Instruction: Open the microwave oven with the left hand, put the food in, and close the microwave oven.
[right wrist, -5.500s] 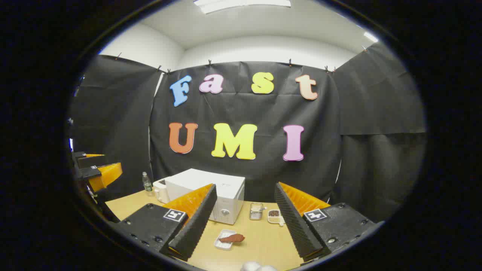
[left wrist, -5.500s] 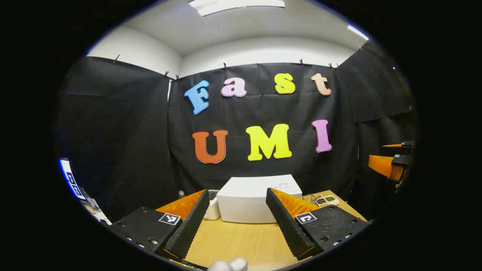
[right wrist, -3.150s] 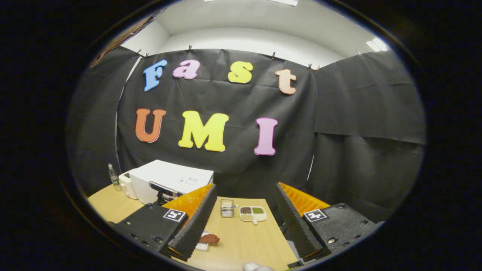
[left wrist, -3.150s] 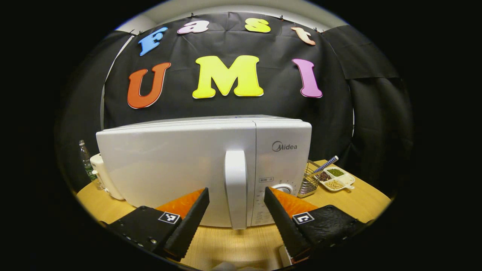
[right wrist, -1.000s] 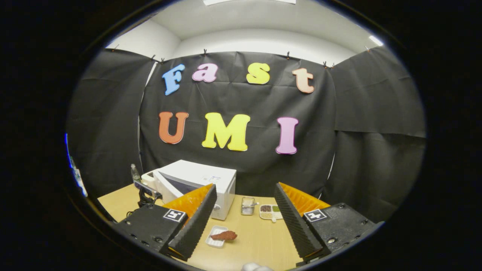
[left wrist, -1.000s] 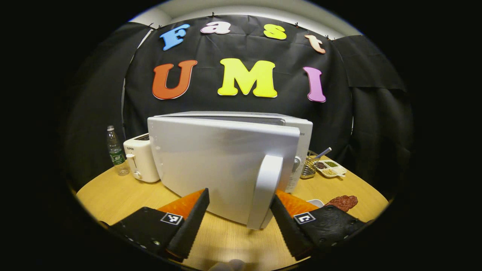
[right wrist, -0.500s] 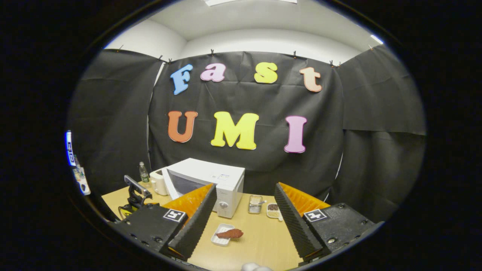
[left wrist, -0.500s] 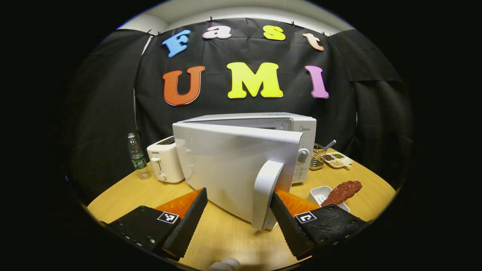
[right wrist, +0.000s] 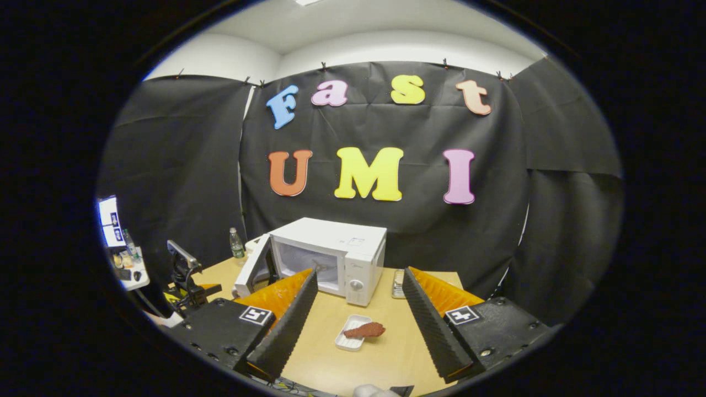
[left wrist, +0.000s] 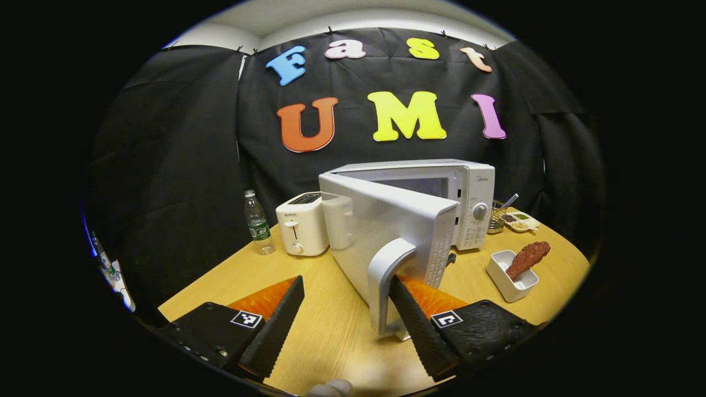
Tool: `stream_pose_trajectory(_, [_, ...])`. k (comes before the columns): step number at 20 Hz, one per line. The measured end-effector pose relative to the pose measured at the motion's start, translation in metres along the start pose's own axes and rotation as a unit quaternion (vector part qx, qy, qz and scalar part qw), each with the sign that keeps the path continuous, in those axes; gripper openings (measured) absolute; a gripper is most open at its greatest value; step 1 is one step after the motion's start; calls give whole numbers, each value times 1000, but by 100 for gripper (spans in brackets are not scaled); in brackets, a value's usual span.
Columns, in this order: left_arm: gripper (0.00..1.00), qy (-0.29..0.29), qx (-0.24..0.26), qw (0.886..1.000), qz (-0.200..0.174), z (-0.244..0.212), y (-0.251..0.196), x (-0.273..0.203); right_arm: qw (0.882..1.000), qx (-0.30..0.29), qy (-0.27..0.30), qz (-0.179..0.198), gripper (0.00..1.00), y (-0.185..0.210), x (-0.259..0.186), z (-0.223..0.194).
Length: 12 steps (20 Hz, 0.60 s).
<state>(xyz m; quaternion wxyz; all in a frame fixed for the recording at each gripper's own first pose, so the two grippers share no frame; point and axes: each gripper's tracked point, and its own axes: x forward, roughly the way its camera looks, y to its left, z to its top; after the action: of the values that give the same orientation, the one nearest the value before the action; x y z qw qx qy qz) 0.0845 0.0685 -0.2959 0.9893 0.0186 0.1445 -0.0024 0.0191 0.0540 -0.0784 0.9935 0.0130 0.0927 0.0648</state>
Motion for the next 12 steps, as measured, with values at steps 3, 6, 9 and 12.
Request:
stream_pose_trajectory(3, [96,0,-3,1000,-4,-1,23,-9,1000,-2,6,-1,99,23,8,-4])
stream_pose_trajectory(6, [96,0,-8,1000,-1,-6,51,-13,1000,-6,12,1,93,44,14,-6])
stream_pose_trajectory(9, [96,4,-17,1000,14,-11,83,-16,1000,-7,12,2,92,61,19,-4])
stream_pose_trajectory(12, [96,7,-12,1000,27,-16,111,-16,1000,-13,13,0,92,72,22,-5])
